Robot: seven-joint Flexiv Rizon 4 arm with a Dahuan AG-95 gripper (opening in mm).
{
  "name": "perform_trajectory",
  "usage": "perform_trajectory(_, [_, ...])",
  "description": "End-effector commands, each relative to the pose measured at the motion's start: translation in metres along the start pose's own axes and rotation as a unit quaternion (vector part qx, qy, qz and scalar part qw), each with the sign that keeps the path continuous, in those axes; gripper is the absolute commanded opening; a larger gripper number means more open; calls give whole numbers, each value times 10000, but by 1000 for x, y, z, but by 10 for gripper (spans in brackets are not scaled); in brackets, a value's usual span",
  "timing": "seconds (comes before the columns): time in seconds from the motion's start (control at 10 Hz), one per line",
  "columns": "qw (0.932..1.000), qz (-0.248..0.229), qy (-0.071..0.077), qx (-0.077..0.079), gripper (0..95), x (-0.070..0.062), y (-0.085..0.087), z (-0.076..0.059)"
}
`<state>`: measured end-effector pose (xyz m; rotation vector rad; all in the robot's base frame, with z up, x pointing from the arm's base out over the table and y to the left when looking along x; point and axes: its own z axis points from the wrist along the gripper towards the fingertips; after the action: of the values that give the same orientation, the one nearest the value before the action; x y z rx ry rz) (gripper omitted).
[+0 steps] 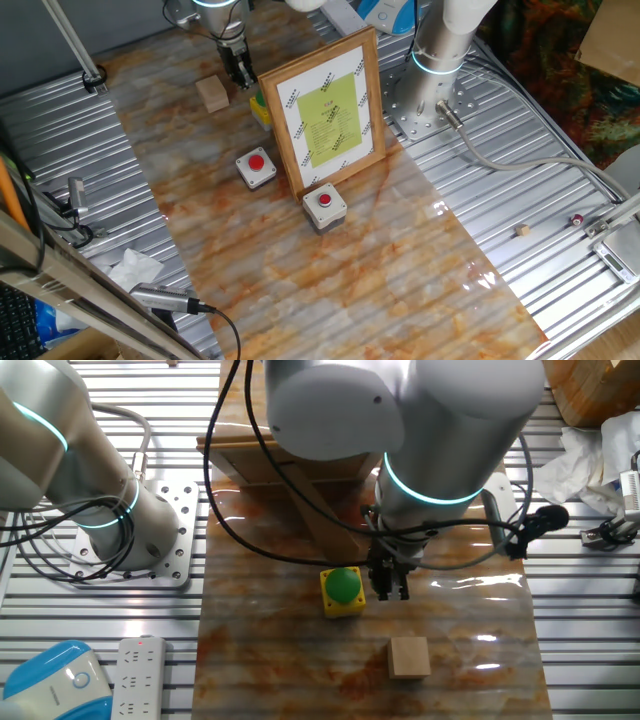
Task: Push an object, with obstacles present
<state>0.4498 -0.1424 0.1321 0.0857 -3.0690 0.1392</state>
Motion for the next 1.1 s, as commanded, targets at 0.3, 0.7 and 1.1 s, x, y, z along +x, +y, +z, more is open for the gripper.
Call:
perform_trajectory(0.3, [10000,-24,54,64,0,0,0,0])
perform_trajectory(0.7, [9996,-257,123,61,0,14,-27,6])
perform_trajectory(1.1, [9991,-388,173,49,0,32,-61,8])
